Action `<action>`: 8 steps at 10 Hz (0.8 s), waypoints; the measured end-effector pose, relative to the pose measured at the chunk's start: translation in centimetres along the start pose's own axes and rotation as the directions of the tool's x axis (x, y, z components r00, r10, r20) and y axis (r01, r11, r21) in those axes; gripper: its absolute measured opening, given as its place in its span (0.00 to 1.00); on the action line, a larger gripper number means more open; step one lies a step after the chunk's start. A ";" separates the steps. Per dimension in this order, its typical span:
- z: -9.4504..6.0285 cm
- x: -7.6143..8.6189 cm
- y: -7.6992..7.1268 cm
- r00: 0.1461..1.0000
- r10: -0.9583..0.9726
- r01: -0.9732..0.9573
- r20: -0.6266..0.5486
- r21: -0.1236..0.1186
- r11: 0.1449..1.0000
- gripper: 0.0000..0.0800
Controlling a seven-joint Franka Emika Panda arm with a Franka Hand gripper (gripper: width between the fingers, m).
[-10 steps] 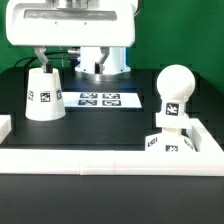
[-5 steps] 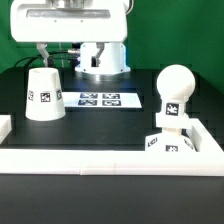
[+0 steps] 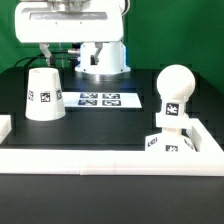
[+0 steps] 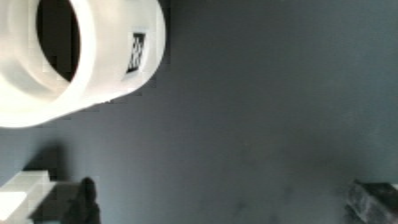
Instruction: Assemble lamp
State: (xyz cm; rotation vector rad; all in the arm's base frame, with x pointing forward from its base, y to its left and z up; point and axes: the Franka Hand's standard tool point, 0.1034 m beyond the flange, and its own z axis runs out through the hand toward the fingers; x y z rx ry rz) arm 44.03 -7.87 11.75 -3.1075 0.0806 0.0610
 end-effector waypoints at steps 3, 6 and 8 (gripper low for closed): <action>0.6 -2.5 0.6 1.000 -0.010 0.010 -0.002 -0.004 1.000 0.87; 0.9 -3.8 1.5 0.999 -0.026 0.025 -0.033 -0.017 1.000 0.87; 1.2 -4.1 2.2 0.998 -0.057 0.056 -0.036 -0.022 0.998 0.87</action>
Offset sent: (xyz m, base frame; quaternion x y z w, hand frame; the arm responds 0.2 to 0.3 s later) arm -0.0481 -0.0147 -0.0019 -0.0332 0.0270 -0.0469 0.9980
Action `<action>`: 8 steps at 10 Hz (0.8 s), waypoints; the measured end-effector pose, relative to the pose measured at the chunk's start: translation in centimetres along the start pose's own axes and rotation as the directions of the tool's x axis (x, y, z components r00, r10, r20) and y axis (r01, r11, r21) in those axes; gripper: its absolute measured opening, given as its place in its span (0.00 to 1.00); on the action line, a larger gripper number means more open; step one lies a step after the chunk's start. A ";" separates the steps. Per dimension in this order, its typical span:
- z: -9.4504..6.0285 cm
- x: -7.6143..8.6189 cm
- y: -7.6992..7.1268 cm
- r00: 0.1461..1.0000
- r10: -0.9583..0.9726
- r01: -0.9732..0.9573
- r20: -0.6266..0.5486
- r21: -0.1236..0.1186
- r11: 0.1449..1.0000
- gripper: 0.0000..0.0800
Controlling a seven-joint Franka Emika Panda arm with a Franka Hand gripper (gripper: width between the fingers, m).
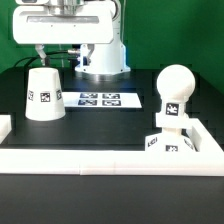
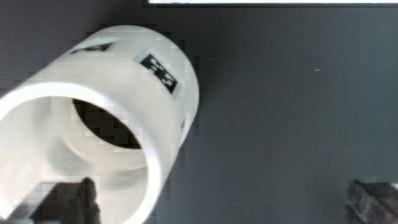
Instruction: Assemble lamp
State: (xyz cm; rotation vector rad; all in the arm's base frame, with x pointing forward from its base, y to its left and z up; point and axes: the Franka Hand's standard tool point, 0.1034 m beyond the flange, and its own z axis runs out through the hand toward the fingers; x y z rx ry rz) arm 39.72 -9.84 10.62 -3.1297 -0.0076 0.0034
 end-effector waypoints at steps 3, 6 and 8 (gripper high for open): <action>0.8 0.0 0.5 1.000 -0.015 0.015 0.011 0.005 1.000 0.87; 1.8 -0.4 0.7 1.000 -0.016 0.016 0.025 -0.001 1.000 0.87; 2.7 -0.8 0.8 0.999 -0.009 0.009 0.035 -0.002 1.000 0.87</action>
Offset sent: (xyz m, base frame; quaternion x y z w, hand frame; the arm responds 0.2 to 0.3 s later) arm -0.0007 -0.0008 -0.0100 0.0043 0.0128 0.0025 0.9999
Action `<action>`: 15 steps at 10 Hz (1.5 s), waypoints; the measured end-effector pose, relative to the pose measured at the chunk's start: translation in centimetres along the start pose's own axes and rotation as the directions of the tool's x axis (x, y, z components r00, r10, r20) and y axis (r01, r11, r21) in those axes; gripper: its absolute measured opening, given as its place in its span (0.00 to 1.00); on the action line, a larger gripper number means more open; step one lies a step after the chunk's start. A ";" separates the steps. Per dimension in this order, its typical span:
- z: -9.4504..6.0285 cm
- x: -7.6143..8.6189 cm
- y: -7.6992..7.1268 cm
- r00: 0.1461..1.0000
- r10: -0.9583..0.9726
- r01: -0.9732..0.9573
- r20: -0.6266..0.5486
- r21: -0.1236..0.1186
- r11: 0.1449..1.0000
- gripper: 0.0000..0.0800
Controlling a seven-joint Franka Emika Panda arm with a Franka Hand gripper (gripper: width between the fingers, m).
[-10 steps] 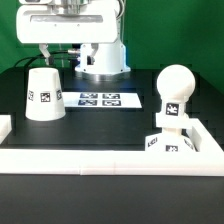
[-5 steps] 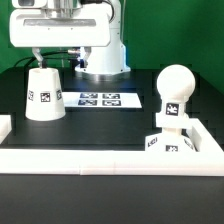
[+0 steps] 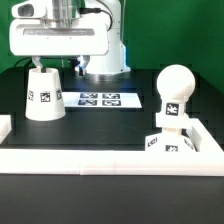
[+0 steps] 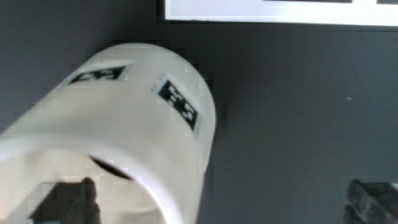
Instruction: Assemble lamp
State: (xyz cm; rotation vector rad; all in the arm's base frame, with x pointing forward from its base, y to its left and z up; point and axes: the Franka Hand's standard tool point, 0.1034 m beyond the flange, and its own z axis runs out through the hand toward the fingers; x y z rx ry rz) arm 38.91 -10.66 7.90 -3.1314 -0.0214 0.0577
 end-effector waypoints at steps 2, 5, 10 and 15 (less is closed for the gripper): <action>0.4 -0.2 0.0 1.000 -0.008 0.008 0.010 -0.001 1.000 0.87; 0.5 -0.3 0.0 1.000 -0.003 0.003 0.013 0.002 1.000 0.70; 0.6 -0.3 0.0 1.000 -0.003 0.003 0.014 0.002 1.000 0.14; 0.5 -0.3 -0.1 1.000 -0.002 0.002 0.013 0.002 1.000 0.05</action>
Offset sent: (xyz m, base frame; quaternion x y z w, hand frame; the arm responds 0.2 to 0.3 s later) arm 0.0004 0.0013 -0.0018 0.0173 -0.0047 0.0091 0.9998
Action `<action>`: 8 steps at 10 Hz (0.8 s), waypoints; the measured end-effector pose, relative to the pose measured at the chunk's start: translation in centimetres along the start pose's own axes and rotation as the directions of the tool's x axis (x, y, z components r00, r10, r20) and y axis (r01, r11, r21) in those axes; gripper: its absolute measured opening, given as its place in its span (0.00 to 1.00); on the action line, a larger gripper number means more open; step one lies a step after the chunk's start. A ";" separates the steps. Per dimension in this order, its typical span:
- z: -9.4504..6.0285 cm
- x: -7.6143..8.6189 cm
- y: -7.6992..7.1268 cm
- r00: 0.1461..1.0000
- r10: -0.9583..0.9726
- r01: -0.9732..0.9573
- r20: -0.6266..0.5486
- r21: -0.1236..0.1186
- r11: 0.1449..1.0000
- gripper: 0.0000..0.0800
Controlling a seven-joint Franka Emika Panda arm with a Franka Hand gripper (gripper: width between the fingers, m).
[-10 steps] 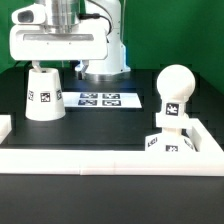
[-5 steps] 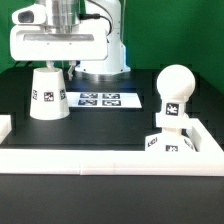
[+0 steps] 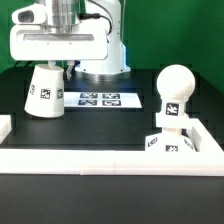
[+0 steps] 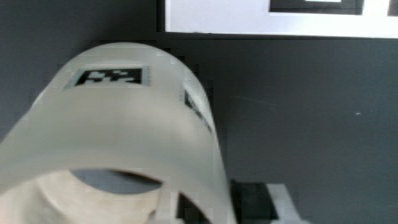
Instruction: Assemble lamp
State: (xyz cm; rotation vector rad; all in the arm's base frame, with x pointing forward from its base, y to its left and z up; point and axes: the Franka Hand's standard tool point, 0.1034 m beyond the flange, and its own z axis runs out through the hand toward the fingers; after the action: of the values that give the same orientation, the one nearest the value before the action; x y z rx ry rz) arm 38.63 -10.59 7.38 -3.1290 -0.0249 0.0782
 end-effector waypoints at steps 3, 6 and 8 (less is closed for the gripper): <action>-1.3 0.2 -1.2 1.000 0.015 -0.015 -0.004 0.018 1.000 0.06; -3.3 0.5 -2.8 0.998 0.068 -0.068 0.003 0.048 0.997 0.06; -4.7 1.0 -4.4 0.994 0.112 -0.113 0.011 0.066 0.991 0.06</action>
Offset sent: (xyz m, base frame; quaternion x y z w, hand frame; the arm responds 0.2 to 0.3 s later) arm -0.0050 0.0162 0.0298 0.0025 -0.0207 0.0288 0.9994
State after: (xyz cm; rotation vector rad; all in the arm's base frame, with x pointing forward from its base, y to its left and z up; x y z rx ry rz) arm 39.75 -6.23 12.08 -3.0610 0.1513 0.0900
